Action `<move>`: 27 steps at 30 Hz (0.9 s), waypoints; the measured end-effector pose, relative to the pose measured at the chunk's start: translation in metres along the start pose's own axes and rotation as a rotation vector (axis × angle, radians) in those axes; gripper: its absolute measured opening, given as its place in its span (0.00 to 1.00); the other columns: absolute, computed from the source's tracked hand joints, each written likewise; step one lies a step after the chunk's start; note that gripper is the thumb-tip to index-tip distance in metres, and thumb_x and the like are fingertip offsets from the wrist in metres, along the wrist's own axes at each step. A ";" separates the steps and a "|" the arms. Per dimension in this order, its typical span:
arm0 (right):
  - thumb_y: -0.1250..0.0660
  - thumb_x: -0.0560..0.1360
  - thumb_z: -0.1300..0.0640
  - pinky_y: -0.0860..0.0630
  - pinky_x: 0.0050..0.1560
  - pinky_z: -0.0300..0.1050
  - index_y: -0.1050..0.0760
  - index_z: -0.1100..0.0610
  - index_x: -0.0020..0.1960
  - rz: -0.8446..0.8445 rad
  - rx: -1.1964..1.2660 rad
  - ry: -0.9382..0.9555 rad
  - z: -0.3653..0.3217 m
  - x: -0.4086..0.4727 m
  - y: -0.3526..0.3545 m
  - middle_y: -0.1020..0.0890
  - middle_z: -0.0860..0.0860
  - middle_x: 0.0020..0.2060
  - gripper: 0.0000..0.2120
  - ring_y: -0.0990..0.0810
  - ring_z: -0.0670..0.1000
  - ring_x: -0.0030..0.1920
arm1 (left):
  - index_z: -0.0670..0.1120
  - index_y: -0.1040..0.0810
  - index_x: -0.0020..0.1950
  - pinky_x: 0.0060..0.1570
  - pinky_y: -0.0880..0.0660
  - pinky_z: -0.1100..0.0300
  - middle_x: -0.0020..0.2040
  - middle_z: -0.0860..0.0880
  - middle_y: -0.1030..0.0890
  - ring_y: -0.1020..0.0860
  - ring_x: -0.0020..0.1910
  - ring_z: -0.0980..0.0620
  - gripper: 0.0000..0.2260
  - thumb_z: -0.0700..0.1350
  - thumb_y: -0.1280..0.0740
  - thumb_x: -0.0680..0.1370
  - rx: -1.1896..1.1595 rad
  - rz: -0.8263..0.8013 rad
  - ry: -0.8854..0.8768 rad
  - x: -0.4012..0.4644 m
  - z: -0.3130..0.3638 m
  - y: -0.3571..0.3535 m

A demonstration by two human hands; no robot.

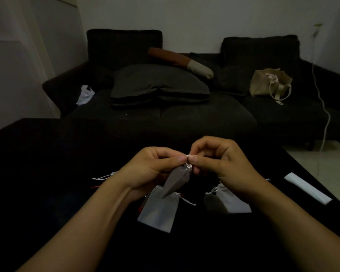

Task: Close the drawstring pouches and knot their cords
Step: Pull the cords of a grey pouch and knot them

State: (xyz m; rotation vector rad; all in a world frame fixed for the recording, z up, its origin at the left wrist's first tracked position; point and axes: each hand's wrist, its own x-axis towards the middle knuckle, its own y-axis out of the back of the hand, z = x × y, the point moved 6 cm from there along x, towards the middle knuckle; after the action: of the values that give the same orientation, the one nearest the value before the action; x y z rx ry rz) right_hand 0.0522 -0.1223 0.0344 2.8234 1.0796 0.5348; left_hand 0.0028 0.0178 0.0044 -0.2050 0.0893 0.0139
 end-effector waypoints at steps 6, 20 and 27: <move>0.39 0.80 0.63 0.30 0.31 0.36 0.29 0.61 0.49 -0.104 0.134 -0.155 0.009 0.001 -0.012 0.28 0.53 0.30 0.03 0.30 0.47 0.30 | 0.44 0.14 0.41 0.45 0.23 0.57 0.42 0.42 0.16 0.18 0.39 0.50 0.05 0.42 0.28 0.67 -0.069 -0.012 0.024 0.000 -0.001 -0.003; 0.30 0.75 0.64 0.21 0.39 0.38 0.16 0.60 0.49 0.014 -0.379 0.037 0.006 0.005 0.015 0.15 0.55 0.36 0.05 0.16 0.49 0.36 | 0.44 0.20 0.54 0.41 0.20 0.62 0.42 0.46 0.14 0.15 0.41 0.53 0.17 0.37 0.26 0.66 0.021 0.205 -0.078 -0.001 0.015 0.011; 0.32 0.77 0.53 0.23 0.49 0.46 0.20 0.51 0.51 -0.078 -0.944 0.321 -0.012 -0.001 -0.008 0.19 0.45 0.46 0.05 0.20 0.45 0.47 | 0.42 0.19 0.50 0.44 0.18 0.59 0.38 0.43 0.14 0.15 0.41 0.49 0.11 0.32 0.26 0.71 0.506 0.244 -0.255 -0.002 0.020 0.010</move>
State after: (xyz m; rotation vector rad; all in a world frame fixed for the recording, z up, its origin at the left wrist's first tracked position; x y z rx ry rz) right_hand 0.0423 -0.1181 0.0436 1.8978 0.6822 1.1439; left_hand 0.0024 0.0313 0.0224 0.3147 -0.1372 0.2575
